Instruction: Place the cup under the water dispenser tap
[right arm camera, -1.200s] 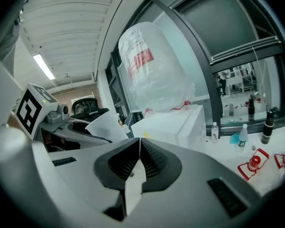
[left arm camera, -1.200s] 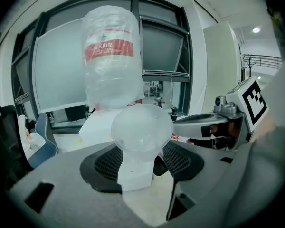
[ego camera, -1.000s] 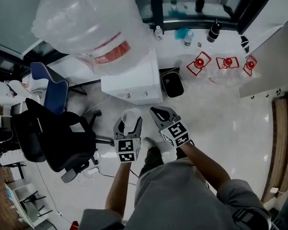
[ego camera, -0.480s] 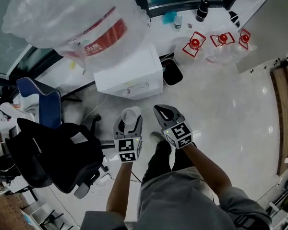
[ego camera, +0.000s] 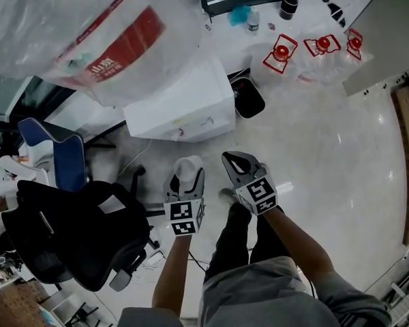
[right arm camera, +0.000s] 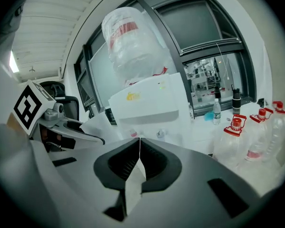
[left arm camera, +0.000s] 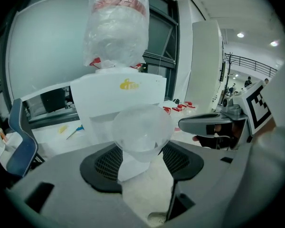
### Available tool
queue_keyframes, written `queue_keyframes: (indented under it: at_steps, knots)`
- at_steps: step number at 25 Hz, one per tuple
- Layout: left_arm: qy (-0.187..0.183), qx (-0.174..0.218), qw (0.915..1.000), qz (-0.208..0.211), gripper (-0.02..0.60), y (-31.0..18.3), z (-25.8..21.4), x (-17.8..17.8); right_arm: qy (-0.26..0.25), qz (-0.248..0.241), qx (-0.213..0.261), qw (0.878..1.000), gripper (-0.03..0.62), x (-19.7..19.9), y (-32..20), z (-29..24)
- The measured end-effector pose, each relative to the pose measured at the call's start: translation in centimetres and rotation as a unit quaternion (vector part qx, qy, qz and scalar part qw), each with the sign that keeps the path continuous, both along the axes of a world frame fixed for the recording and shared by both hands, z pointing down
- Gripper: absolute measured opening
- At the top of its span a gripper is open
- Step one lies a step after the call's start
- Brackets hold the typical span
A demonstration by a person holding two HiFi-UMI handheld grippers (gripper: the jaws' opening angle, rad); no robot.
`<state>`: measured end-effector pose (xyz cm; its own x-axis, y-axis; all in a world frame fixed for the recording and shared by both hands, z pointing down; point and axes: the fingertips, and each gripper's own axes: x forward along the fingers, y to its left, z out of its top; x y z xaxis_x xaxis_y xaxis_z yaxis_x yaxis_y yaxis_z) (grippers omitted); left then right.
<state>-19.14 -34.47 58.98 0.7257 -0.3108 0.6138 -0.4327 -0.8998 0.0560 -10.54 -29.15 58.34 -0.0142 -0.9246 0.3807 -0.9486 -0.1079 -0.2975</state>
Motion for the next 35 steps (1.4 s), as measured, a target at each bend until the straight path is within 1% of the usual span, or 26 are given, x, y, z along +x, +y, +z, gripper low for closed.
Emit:
queue_keyframes:
  at_steps: [6,11,15,19,23,28,32,35]
  knots:
    - [-0.018,0.003,0.9998,-0.009,0.268,-0.8,4.1,0.0,0.007,0.016,0.021,1.000,0.012,0.8,-0.6,3.6]
    - [-0.031,0.005,0.9992,-0.025,0.268,-1.9,7.9,0.0,0.001,0.020,0.022,1.000,0.012,1.1,-0.3,7.4]
    - [-0.033,0.004,0.9985,-0.044,0.268,-2.9,11.6,0.5,0.004,0.029,0.024,0.999,0.012,1.7,0.1,10.5]
    - [-0.036,0.014,0.9975,-0.059,0.268,-4.0,15.3,0.8,0.022,0.028,0.032,0.999,0.012,2.0,0.3,12.5]
    - [-0.040,0.025,0.9963,-0.071,0.268,-5.2,18.2,1.3,0.030,0.023,0.038,0.999,0.012,2.1,0.2,14.6]
    - [-0.044,0.035,0.9946,-0.087,0.268,-6.5,21.1,1.7,0.026,0.031,0.044,0.998,0.012,2.5,0.8,17.0]
    - [-0.045,0.046,0.9935,-0.094,0.268,-7.6,23.1,2.1,0.003,0.048,0.051,0.998,0.012,2.9,0.8,18.5]
    - [-0.049,0.048,0.9922,-0.104,0.268,-8.5,24.8,2.2,-0.001,0.048,0.053,0.997,0.012,2.7,0.6,19.5]
